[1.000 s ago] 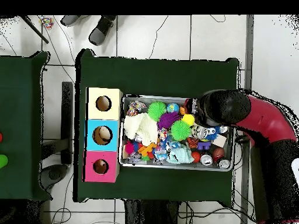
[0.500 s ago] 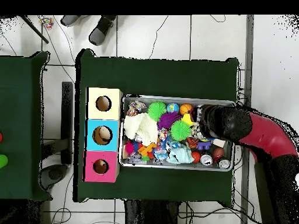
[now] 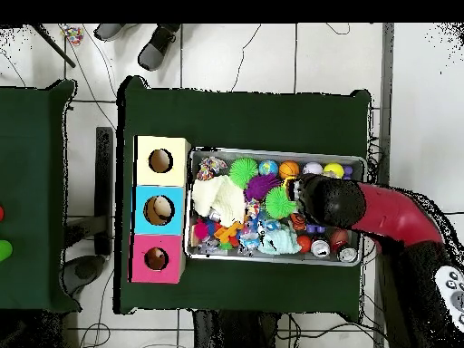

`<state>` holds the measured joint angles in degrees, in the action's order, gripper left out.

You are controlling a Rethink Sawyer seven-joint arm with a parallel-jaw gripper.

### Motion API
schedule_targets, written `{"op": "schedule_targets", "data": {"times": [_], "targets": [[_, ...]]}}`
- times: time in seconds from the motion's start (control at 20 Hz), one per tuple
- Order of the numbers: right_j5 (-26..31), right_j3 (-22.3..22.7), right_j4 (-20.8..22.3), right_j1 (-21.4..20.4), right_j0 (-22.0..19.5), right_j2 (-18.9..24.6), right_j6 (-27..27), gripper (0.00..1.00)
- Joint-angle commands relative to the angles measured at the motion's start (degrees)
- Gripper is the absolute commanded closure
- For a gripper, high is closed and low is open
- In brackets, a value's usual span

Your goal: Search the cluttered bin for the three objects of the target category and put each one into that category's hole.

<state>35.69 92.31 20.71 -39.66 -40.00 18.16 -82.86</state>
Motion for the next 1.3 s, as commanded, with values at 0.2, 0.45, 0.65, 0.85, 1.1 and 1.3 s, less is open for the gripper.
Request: {"op": "schedule_targets", "data": {"times": [0.2,0.45,0.65,0.85,1.1,1.3], "targets": [[-5.1,0.2,4.6,8.6,1.0,-1.5,-3.2,0.00],[-8.7,-0.9,5.5,17.3,-2.6,0.0,0.2,0.00],[-13.3,-3.2,7.0,23.7,-5.5,1.8,3.2,0.00],[-16.4,-4.1,9.3,26.3,-7.3,2.4,4.7,0.00],[-22.1,-2.6,12.4,24.6,-4.5,-2.3,-0.4,0.00],[-27.6,-0.9,14.3,23.2,0.3,-9.1,-5.9,0.00]]}}
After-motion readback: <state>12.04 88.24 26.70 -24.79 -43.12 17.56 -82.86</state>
